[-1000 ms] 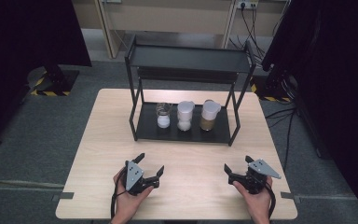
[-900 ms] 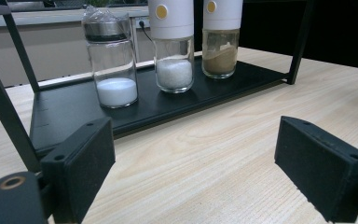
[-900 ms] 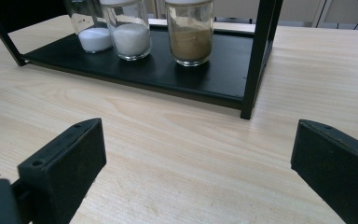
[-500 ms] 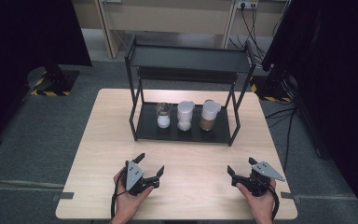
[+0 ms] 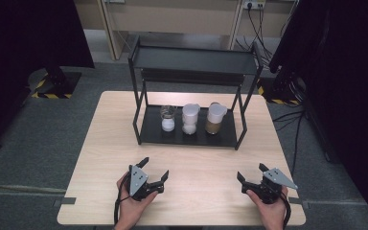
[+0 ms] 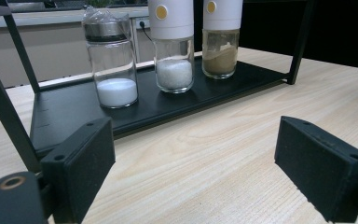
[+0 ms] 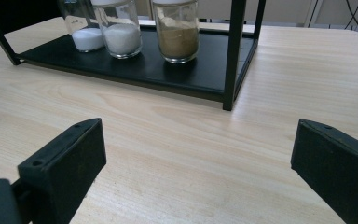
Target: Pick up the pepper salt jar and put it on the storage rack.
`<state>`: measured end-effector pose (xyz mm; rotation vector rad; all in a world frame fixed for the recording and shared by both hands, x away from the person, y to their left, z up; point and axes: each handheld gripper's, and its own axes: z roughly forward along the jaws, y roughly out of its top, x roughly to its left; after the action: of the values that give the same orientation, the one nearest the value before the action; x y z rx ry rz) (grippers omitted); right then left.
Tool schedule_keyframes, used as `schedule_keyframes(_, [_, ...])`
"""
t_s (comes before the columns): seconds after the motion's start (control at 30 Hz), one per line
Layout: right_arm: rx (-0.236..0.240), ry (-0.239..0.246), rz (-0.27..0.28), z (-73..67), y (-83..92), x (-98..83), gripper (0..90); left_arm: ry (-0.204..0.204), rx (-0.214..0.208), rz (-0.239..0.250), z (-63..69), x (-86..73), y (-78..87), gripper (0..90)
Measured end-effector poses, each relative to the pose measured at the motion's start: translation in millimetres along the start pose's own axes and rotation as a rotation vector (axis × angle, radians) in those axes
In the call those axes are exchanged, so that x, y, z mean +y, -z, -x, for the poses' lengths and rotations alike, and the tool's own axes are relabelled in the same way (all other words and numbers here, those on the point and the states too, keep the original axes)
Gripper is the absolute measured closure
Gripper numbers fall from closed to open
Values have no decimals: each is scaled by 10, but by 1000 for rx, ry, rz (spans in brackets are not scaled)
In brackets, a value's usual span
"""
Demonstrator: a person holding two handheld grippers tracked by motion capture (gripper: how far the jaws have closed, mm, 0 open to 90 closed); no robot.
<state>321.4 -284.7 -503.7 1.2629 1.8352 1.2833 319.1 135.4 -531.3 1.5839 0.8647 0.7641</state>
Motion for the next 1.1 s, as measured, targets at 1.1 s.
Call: schedule_keyframes(1.1, [-24, -7, 0, 144, 184, -117, 38, -5, 0, 0, 10, 0, 2, 118])
